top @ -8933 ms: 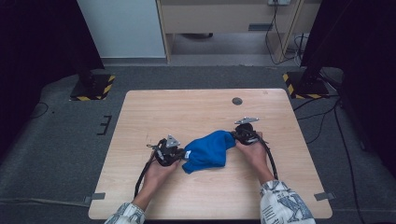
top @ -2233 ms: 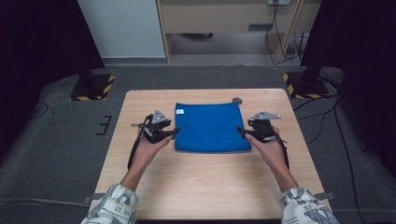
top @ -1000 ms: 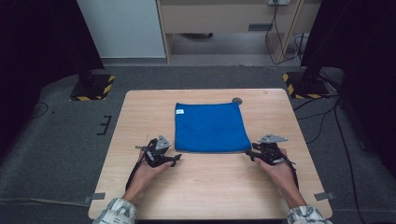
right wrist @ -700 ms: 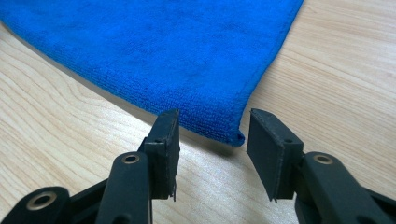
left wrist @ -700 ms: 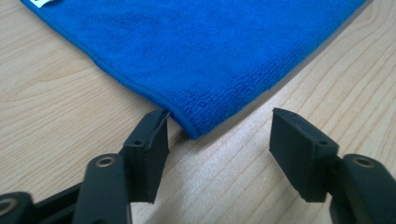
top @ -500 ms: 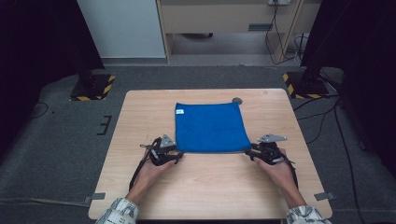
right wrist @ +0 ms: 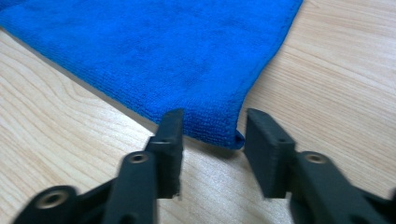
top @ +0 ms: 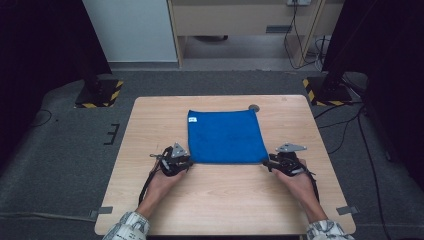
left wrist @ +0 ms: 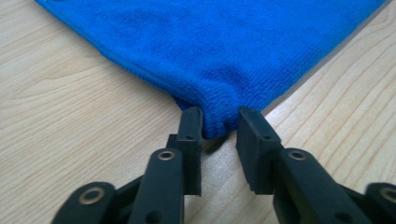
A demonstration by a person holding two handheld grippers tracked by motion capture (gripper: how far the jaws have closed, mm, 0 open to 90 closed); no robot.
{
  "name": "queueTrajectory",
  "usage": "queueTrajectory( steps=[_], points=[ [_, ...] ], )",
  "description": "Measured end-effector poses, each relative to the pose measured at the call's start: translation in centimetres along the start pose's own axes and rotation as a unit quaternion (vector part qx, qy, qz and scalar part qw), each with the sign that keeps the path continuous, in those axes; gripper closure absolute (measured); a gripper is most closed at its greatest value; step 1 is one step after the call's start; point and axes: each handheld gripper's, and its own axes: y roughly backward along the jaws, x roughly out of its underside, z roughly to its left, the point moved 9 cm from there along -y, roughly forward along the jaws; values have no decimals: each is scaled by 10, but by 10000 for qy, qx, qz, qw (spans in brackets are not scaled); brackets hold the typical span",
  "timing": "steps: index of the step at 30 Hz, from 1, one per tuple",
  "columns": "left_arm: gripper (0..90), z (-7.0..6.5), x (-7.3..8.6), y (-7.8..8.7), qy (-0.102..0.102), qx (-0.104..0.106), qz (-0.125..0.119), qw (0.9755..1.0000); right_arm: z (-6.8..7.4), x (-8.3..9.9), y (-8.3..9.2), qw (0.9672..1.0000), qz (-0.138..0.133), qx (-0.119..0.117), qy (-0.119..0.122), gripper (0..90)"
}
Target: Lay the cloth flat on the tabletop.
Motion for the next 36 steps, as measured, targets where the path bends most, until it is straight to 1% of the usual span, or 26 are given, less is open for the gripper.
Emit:
queueTrajectory(
  steps=[2,3,4,10,13,15,17,20,24,26,29,32,33,34,36],
  points=[
    [735,0,0,0,-6,-10,-3,10000,0,2,-2,10000,62,-17,-45,504],
    [741,0,0,0,-11,-6,-1,10000,0,3,-2,9999,101,-6,-36,511],
    [747,0,0,0,-16,3,1,10000,0,3,-2,9999,95,31,14,537],
    [819,2,0,1,-23,-23,-37,10000,1,-2,0,9998,-41,31,167,730],
    [830,1,1,1,-48,-13,-2,10000,0,-2,1,9998,-54,55,198,792],
    [836,1,0,1,-46,-17,-13,10000,0,-2,2,9998,-54,51,159,817],
    [841,1,0,2,-56,-21,-15,10000,-1,-1,1,9998,-33,38,216,839],
    [846,1,0,2,-55,-24,-11,10000,0,-2,1,9998,-46,8,184,875],
    [851,1,0,2,-58,-28,-6,10000,-1,-2,3,9999,-61,-22,160,893],
    [854,1,0,2,-64,-26,0,10000,-1,-4,6,9998,-131,-38,116,897],
    [857,1,1,3,-69,-8,4,10000,0,-4,8,9998,-148,-64,130,899],
    [864,0,0,6,-87,2,-10,10000,4,-4,11,9997,-132,-100,166,900],
    [865,0,0,8,-89,7,-14,10000,6,-4,13,9997,-148,-115,122,900],
    [866,0,0,10,-93,20,-18,10000,7,-4,15,9996,-165,-125,193,900],
    [871,-2,0,15,-96,52,-68,9999,11,-4,20,9995,-191,-159,211,900]
  ],
)
